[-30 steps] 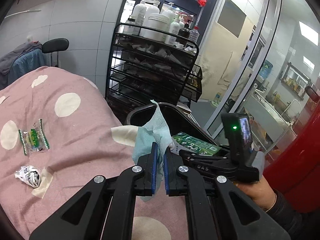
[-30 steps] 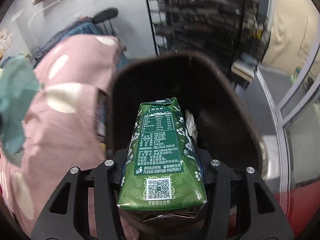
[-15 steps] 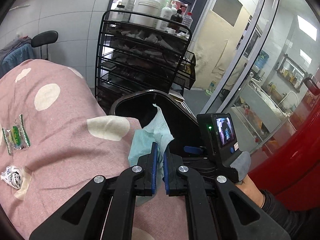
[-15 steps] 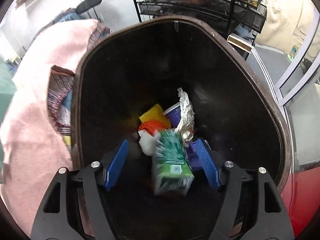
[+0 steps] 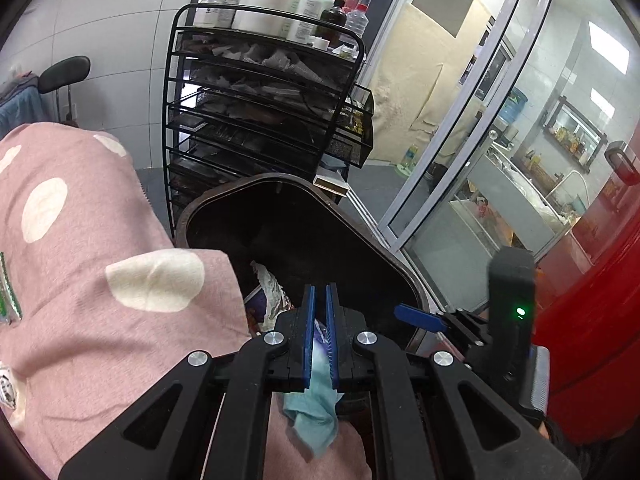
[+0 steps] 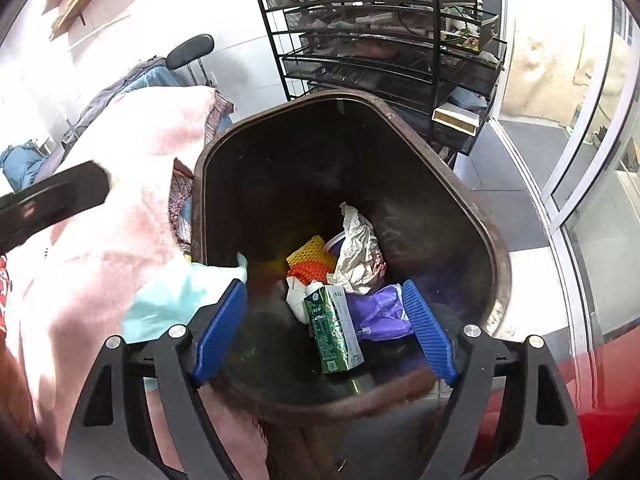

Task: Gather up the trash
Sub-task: 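Open the left tool over the brown bin to drop the teal cloth, then move both tools back over the remaining trash on the bed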

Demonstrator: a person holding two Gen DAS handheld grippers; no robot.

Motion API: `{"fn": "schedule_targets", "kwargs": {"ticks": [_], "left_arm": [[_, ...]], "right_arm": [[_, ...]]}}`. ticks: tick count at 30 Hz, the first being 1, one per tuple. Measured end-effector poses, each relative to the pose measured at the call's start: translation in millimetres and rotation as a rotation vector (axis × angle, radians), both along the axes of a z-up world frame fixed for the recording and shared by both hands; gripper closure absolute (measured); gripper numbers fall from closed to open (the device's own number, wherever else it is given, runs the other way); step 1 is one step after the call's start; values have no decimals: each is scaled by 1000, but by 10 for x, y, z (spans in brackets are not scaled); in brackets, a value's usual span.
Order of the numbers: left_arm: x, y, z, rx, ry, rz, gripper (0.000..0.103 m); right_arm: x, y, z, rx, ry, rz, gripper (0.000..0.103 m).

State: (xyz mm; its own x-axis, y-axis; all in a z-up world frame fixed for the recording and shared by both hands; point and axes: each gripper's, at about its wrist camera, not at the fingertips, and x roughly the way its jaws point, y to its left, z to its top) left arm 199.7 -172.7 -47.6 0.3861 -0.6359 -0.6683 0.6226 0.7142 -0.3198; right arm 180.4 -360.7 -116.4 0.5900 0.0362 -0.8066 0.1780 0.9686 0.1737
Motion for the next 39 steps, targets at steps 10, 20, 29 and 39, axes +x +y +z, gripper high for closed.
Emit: {"fn": "schedule_targets", "kwargs": {"ticks": [10,20,29,39], "left_arm": [[36,74,7,-9,-5,39,96],[-28,258,59,2,-56,89,42],[-75,570,84,34,-75,143,21],[-55,1452,57,92,-75,348,20]], "right_arm": [[-221,43,134,28,-66,37,23],[-239,85,193,21,-74,35,22],[-214,137,234,18,-77,39,18],[-126,424,319,17,-91,107,18]]}}
